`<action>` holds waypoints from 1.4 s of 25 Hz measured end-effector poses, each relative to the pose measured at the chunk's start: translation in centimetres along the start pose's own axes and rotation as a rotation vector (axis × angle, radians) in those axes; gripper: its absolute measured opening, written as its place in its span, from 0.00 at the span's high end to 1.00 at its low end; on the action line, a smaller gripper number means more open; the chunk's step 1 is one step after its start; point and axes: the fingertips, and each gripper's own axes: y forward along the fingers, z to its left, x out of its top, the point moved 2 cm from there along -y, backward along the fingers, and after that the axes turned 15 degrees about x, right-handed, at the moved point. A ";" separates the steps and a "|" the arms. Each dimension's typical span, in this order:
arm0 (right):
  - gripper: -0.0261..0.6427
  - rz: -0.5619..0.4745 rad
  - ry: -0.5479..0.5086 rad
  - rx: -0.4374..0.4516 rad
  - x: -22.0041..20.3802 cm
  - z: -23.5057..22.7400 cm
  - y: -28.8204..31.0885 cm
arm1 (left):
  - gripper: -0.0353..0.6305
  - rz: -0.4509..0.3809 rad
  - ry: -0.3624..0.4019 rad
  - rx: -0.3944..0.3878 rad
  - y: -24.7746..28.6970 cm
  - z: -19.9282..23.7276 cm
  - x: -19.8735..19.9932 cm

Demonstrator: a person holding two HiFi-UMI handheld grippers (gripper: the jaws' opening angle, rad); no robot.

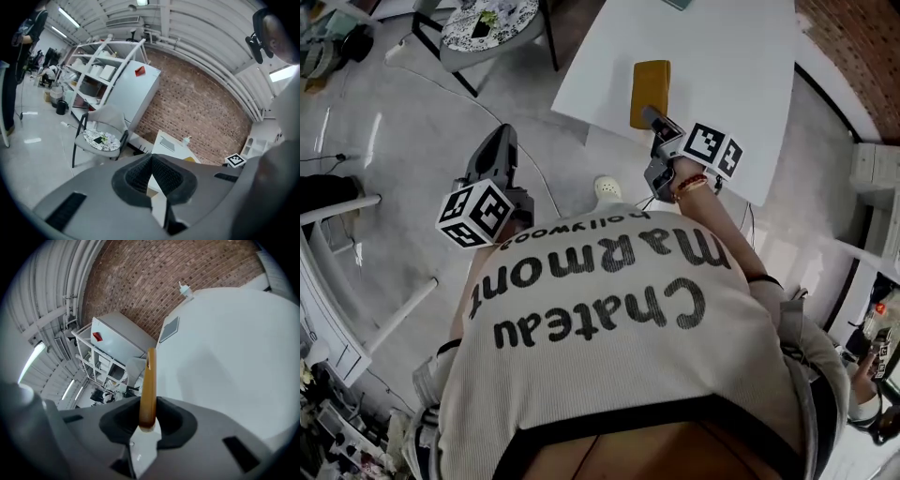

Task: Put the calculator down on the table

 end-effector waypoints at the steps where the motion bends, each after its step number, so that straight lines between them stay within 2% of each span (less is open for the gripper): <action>1: 0.83 0.013 -0.002 0.006 0.5 -0.2 0.7 | 0.94 -0.008 -0.014 0.018 0.2 0.3 0.1; 8: 0.83 0.114 0.002 0.045 3.5 -2.0 6.1 | 0.94 -0.049 -0.076 0.127 2.5 1.4 0.2; 18: 0.82 0.267 0.020 0.104 4.6 -3.3 10.3 | 0.94 -0.102 -0.141 0.255 3.8 1.2 -0.6; 26: 0.82 0.342 0.026 0.136 3.8 -3.8 11.6 | 0.94 -0.101 -0.153 0.297 3.8 0.8 -1.5; 31: 0.82 0.429 0.046 0.168 2.3 -3.2 11.9 | 0.94 -0.107 -0.162 0.311 3.7 1.2 -1.5; 35: 0.82 0.497 0.040 0.134 1.2 -3.5 11.2 | 0.94 -0.112 -0.169 0.303 3.5 1.1 -1.7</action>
